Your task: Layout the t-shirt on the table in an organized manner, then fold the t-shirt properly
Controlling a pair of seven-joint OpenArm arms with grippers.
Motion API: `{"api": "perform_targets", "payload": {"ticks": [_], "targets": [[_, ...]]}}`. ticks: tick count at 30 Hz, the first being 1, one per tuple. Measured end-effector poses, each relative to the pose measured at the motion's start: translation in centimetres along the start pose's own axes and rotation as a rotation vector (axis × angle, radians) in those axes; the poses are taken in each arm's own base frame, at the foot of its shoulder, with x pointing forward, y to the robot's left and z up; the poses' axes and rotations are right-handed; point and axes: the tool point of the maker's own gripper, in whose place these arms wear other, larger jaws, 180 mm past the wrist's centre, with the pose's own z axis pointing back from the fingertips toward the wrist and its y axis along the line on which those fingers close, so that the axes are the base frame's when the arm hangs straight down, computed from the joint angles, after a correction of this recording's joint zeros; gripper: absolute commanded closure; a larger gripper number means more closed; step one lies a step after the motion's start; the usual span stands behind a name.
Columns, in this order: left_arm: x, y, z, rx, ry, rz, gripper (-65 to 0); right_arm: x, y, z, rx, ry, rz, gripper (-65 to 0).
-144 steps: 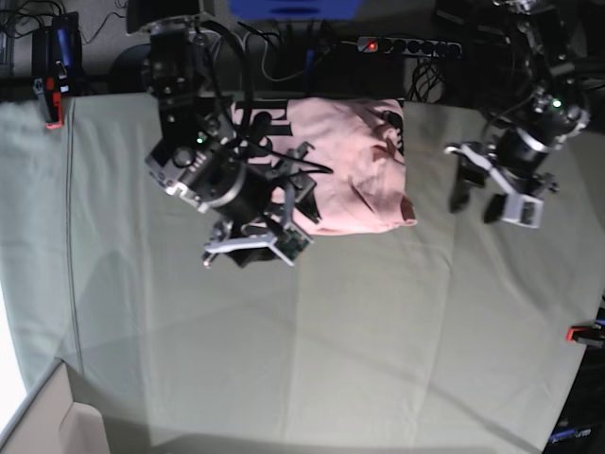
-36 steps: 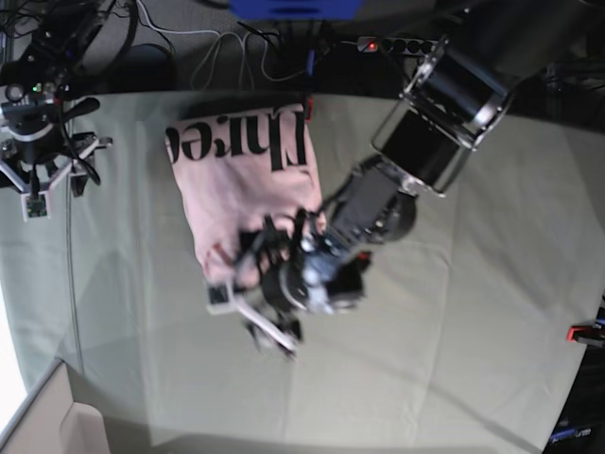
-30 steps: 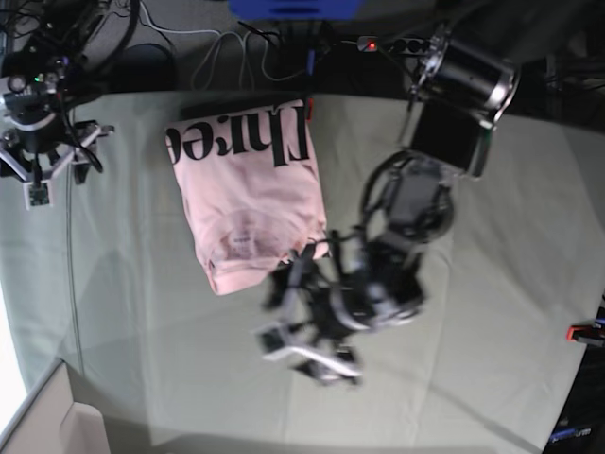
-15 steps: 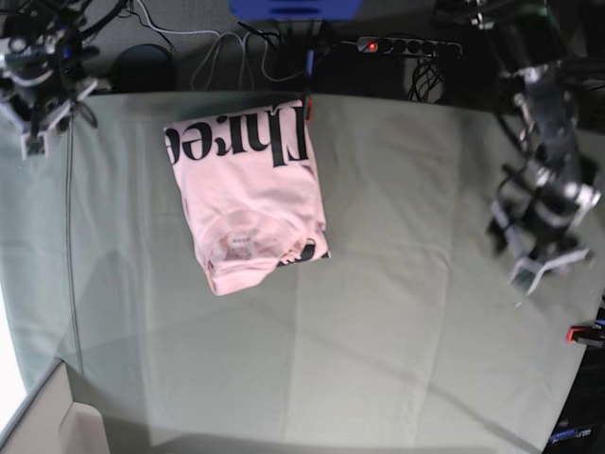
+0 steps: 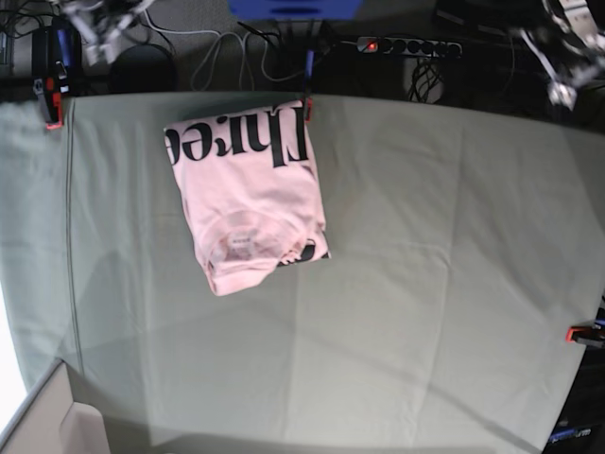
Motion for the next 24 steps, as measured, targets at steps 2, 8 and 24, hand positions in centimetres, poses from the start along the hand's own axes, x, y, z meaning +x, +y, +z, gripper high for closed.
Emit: {"api": "perform_targets", "payload": {"ticks": [2,8,24], "targets": [[-3.0,-2.2,-1.5,-0.075,0.071,0.036,-13.9,-1.3,1.6,-2.0,0.067,0.054,-0.005,0.0],[-3.4,-10.1,-6.7,-0.319,0.017,0.225,-13.9,-1.2,7.9,-6.7,0.259,0.031,-0.067,0.0],[1.1,-23.0,-9.6,-0.516,-0.021,0.520,-13.6,-4.5,13.0,-12.0,0.103,-0.208,-0.432,0.0]]}}
